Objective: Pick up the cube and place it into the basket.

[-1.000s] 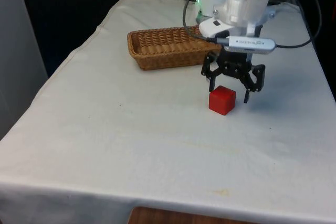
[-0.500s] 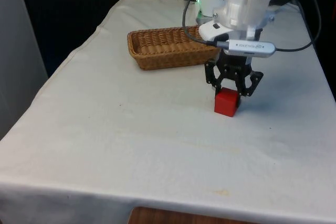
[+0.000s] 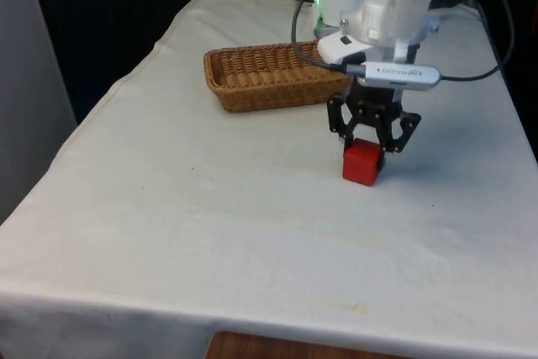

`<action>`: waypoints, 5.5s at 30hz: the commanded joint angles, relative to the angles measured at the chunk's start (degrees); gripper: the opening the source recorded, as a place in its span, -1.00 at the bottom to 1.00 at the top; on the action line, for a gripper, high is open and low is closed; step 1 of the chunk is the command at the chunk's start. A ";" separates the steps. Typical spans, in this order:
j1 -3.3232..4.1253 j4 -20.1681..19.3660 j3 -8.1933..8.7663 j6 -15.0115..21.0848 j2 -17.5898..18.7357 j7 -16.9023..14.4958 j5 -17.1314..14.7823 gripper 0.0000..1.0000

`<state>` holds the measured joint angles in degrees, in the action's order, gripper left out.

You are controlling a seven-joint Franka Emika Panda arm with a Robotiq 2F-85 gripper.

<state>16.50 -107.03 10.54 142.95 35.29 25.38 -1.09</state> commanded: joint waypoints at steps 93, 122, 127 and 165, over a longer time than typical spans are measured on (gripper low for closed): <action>-1.38 -42.63 8.82 2.12 -40.79 -21.66 4.47 -0.95; -2.01 -49.05 17.70 8.88 -41.42 -36.78 4.41 -0.95; -2.12 -49.50 19.82 9.17 -41.25 -40.28 4.30 -0.95; -1.89 -52.20 22.29 19.31 -35.64 -46.70 3.21 0.96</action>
<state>14.55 -159.17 32.89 162.26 -0.11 -21.14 2.64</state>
